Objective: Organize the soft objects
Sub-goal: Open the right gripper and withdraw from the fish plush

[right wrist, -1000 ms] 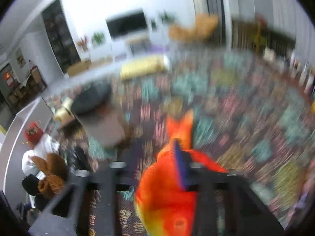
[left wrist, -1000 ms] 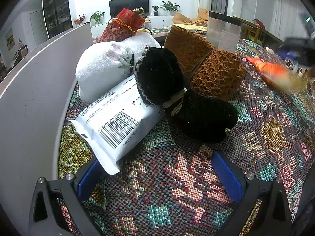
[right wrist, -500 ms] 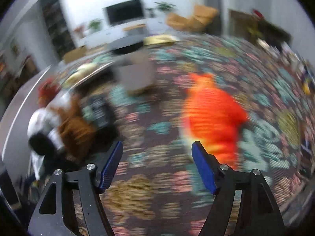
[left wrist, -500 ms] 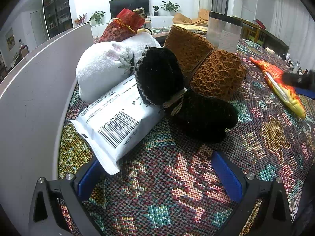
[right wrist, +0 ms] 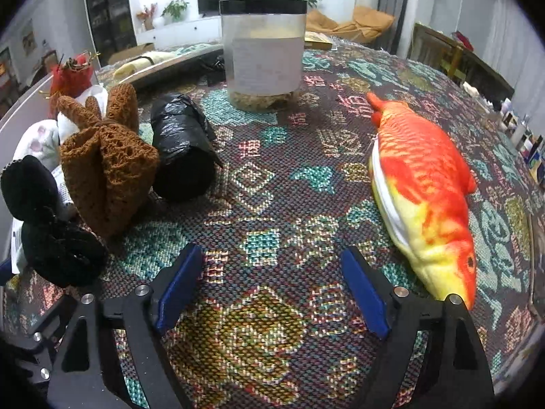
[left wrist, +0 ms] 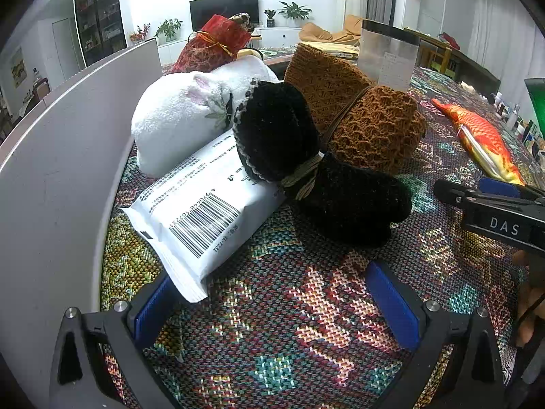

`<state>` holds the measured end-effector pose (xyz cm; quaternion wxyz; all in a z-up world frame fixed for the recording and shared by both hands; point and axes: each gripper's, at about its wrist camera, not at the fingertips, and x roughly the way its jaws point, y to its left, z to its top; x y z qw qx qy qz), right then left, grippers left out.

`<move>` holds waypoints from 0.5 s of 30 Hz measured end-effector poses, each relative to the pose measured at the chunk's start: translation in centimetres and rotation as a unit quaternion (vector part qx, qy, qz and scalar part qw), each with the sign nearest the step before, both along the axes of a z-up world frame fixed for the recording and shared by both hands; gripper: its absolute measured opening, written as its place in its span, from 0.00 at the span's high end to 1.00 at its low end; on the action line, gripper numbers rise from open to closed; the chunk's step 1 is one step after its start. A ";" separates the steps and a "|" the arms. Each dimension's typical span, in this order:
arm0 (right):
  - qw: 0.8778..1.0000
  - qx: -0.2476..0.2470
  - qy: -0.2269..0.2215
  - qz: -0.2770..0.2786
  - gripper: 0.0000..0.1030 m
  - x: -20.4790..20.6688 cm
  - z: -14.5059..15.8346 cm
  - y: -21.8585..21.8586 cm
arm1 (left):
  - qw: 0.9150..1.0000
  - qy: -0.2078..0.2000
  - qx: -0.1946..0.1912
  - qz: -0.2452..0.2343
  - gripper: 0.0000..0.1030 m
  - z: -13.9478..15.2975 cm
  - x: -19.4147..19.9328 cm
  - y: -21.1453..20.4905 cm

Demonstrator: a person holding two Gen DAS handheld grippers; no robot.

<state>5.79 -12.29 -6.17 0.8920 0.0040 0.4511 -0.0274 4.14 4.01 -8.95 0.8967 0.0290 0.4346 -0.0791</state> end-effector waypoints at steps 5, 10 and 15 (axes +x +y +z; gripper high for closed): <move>1.000 0.007 -0.001 -0.001 0.14 -0.5 0.0 0.0 | 1.000 0.000 0.000 0.000 0.00 0.0 0.0 0.0; 1.000 0.007 -0.001 -0.001 0.14 -0.4 0.0 0.1 | 1.000 0.000 0.000 0.000 0.00 0.0 0.0 0.0; 1.000 0.007 -0.001 -0.001 0.14 -0.4 0.0 0.1 | 1.000 0.001 0.002 0.002 0.00 -0.1 0.1 0.1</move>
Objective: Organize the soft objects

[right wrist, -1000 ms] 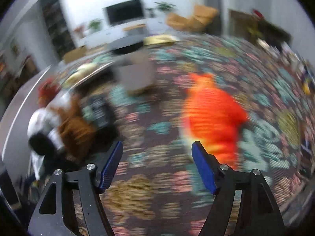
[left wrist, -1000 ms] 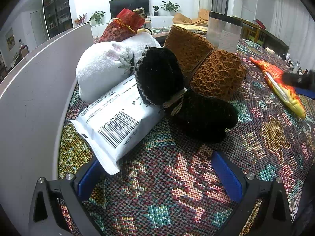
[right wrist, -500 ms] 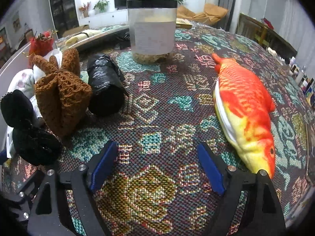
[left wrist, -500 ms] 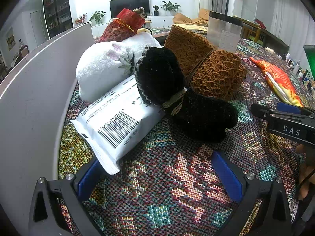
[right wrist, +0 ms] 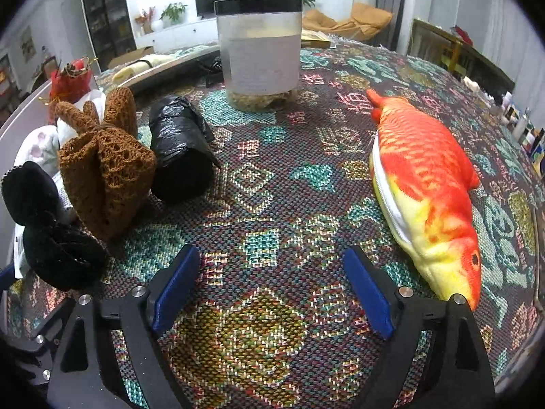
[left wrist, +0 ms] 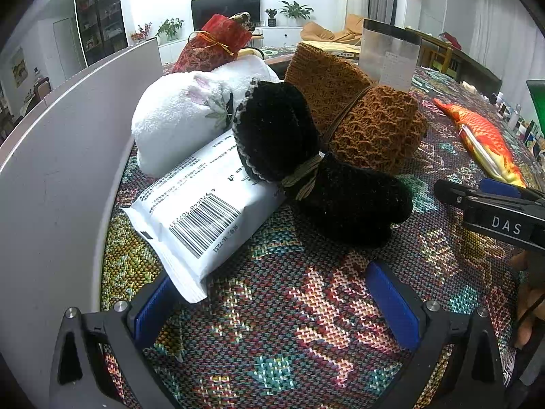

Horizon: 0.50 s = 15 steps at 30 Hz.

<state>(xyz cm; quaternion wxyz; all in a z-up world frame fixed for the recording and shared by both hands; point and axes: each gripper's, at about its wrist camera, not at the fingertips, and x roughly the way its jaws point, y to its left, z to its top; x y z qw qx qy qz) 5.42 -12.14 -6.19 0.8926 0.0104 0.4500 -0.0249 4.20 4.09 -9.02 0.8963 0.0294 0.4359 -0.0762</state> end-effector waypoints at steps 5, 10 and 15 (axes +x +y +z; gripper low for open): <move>1.000 0.000 0.000 0.000 0.14 0.0 0.0 0.0 | 1.000 0.010 0.001 0.009 0.00 0.1 -0.2 -0.1; 1.000 0.000 0.000 0.000 0.14 0.0 0.0 0.0 | 0.999 0.044 -0.006 0.001 0.00 0.8 -1.3 0.1; 1.000 0.012 -0.006 0.001 0.14 -0.2 0.2 -0.1 | 0.997 0.005 -0.070 -0.006 0.00 5.3 -2.2 0.4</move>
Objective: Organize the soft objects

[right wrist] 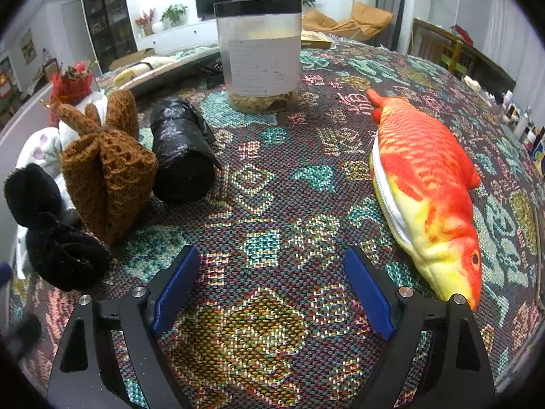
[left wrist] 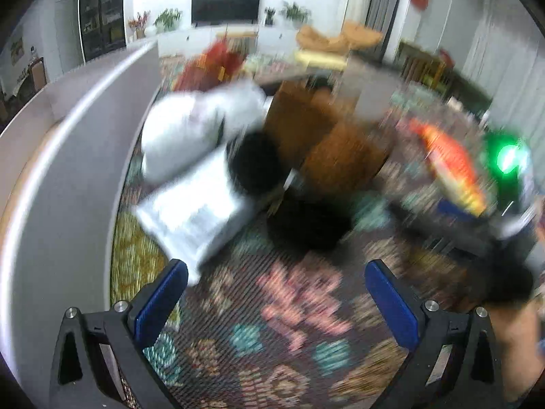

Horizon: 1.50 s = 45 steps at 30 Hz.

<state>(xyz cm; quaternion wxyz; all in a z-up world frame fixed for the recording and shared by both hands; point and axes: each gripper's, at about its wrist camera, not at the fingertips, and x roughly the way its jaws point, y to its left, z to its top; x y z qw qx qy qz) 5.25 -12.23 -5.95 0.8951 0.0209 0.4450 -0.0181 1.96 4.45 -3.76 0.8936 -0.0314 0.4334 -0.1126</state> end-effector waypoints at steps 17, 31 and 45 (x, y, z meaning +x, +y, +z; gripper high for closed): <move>0.989 0.051 0.134 -0.044 0.63 8.5 2.3 -11.5 | 0.995 0.089 0.005 0.047 0.39 0.5 12.4 -6.0; 0.995 0.096 -0.032 -0.012 0.78 8.2 15.8 -11.0 | 0.982 0.021 -0.186 0.015 0.61 10.2 12.0 -0.6; 0.909 0.274 0.000 0.313 0.37 3.4 21.6 22.8 | 0.977 -0.041 -0.002 0.208 0.37 15.2 1.3 22.8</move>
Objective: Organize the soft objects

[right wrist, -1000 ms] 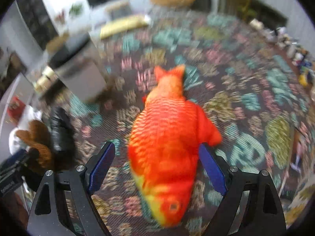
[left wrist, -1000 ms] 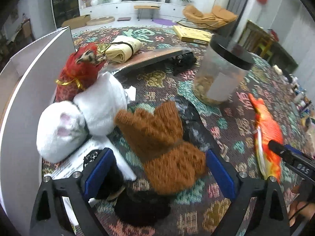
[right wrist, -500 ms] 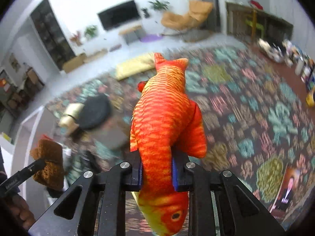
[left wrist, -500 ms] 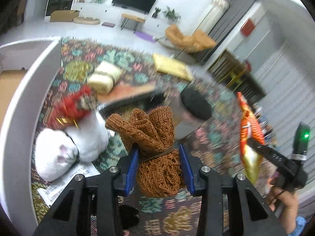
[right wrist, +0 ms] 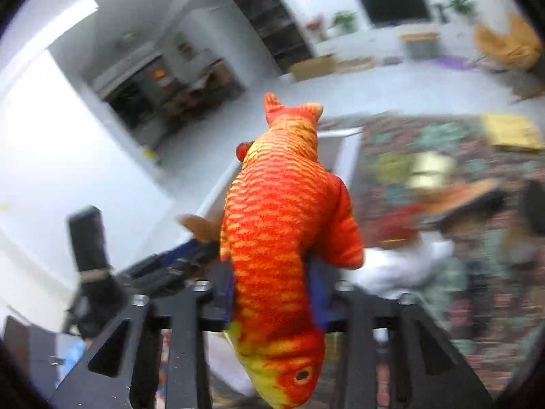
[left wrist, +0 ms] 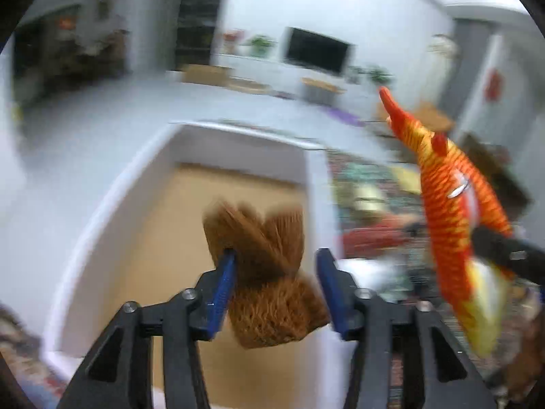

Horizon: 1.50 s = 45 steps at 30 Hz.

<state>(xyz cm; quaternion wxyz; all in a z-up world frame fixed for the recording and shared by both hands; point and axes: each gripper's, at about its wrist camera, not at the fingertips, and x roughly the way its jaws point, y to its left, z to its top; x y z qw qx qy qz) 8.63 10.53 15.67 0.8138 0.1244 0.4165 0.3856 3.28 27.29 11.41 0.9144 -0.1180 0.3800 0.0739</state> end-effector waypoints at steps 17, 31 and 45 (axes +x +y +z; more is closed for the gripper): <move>0.923 -0.229 -0.036 -0.306 0.19 -3.1 -12.8 -19.7 | 0.985 -0.047 -0.029 -0.161 0.00 -2.6 -4.6 -14.4; 0.867 -0.214 0.066 -0.445 0.19 -2.2 -20.3 -33.0 | 0.969 0.082 0.047 -0.230 0.00 -16.3 -6.9 -25.0; 0.866 -0.225 0.076 -0.440 0.18 -2.9 -20.5 -32.6 | 0.976 0.082 0.074 -0.186 0.00 -19.1 -0.3 -23.7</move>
